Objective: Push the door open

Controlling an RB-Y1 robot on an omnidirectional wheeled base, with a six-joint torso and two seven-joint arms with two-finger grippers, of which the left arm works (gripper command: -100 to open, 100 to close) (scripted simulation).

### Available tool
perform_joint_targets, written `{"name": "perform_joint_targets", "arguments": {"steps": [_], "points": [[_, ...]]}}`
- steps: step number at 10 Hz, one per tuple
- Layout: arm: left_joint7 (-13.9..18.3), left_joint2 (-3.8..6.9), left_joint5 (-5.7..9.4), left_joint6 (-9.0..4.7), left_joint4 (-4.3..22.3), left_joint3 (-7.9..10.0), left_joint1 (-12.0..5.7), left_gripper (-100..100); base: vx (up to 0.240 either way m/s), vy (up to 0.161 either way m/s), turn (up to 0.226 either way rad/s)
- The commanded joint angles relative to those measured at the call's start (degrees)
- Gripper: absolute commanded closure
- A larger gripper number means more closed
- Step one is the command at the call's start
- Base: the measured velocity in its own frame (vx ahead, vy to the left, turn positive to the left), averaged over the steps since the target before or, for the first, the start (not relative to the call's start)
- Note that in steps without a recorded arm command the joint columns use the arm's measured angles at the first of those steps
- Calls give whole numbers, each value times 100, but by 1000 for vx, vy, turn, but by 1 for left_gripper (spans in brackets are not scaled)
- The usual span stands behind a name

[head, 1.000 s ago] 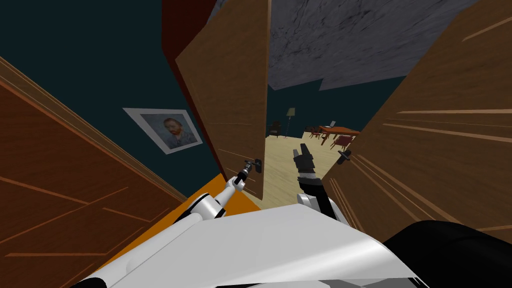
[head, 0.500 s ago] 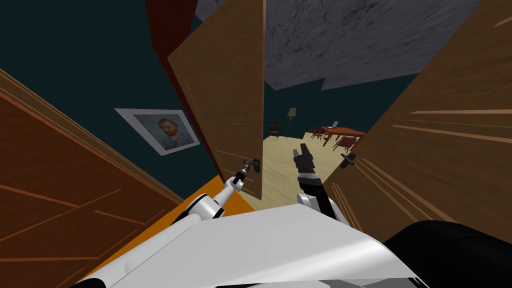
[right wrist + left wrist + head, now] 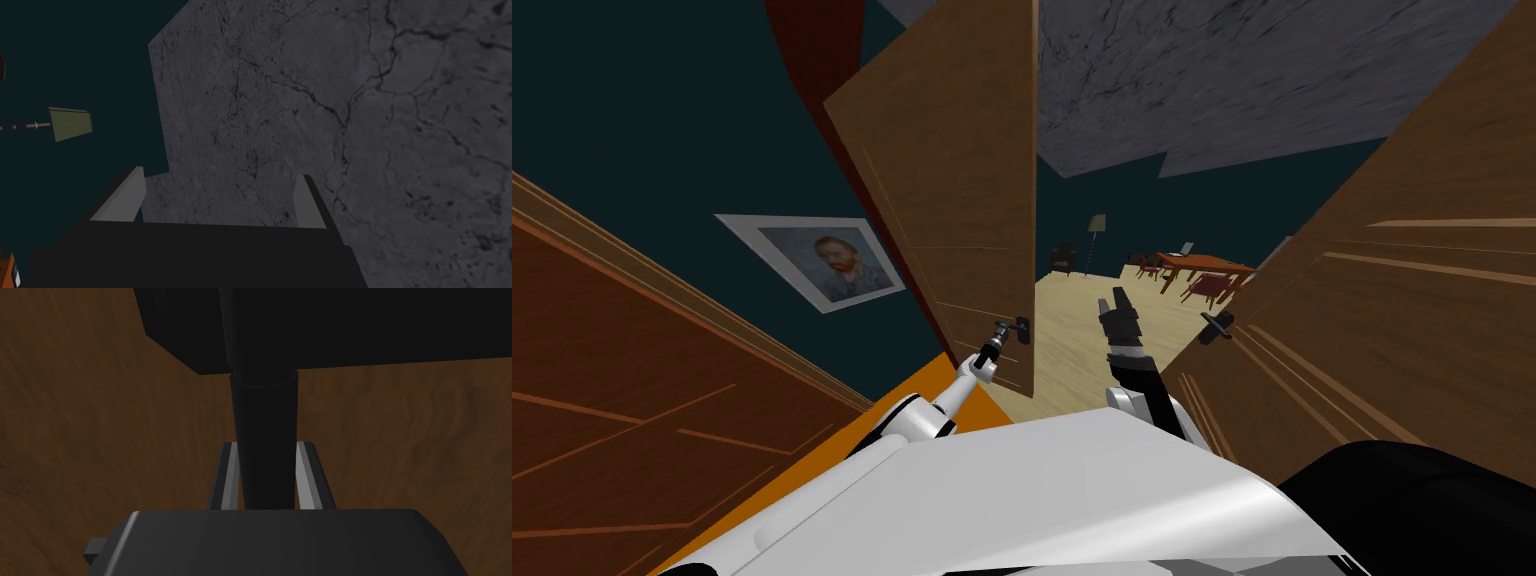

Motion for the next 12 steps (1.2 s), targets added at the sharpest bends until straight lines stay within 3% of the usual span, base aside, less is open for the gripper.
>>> {"name": "perform_joint_targets", "arguments": {"steps": [1, 3, 4, 5, 7, 8, 12], "points": [[-42, -5, 70, -218, 286, 159, -286, 100, 79, -120, 84], [-42, -5, 70, -218, 222, 159, -306, 100, 33, -37, 13], [-42, -5, 70, -218, 441, 159, -306, 100, 26, 8, -30], [-115, 18, 112, -197, 546, 293, -295, 100, 87, -101, 28], [-115, 18, 112, -197, 546, 293, -295, 100, 67, -96, 66], [-185, 31, 152, -177, 546, 424, -284, 100, 66, -122, 52], [-251, 34, 189, -158, 545, 546, -274, 100, 92, -128, 44]]}}
